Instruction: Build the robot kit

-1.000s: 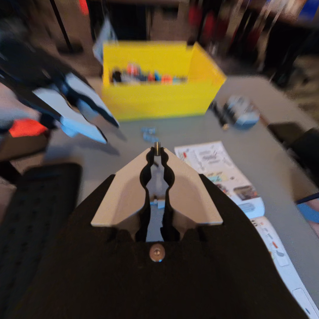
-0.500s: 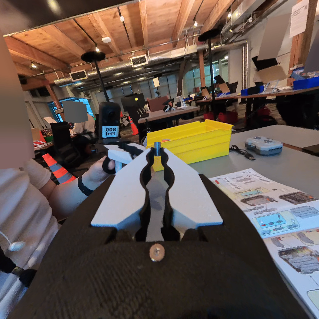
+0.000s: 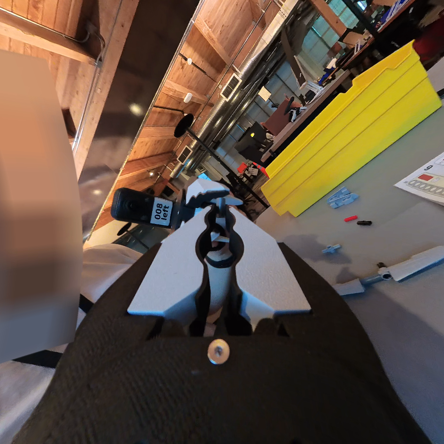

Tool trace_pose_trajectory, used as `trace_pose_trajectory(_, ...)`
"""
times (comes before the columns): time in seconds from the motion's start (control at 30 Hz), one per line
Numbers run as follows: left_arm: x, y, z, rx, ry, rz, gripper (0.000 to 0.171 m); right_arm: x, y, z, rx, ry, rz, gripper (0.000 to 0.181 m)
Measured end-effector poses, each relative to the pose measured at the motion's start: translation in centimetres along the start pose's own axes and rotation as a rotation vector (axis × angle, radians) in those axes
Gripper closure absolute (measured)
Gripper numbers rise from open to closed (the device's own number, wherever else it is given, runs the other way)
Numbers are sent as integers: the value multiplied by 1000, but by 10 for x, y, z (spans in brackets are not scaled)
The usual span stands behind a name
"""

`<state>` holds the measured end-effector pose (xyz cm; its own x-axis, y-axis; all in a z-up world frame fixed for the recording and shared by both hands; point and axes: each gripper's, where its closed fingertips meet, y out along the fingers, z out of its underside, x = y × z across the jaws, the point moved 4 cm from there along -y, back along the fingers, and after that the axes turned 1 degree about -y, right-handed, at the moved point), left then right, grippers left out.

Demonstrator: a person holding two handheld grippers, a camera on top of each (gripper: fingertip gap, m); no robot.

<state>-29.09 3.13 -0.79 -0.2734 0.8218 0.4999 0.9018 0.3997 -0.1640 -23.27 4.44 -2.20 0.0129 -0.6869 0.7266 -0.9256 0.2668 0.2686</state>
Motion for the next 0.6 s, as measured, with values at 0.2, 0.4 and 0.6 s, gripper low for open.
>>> trace_pose_trajectory(0.2,-5,1,2,40,139,6,157,0,1,7,70,35,-32,176)
trace_pose_trajectory(0.4,-20,-9,3,45,233,181,157,3,0,21,235,77,-110,176)
trace_pose_trajectory(0.6,4,-24,16,107,150,83,140,5,-5,8,187,-67,-36,176)
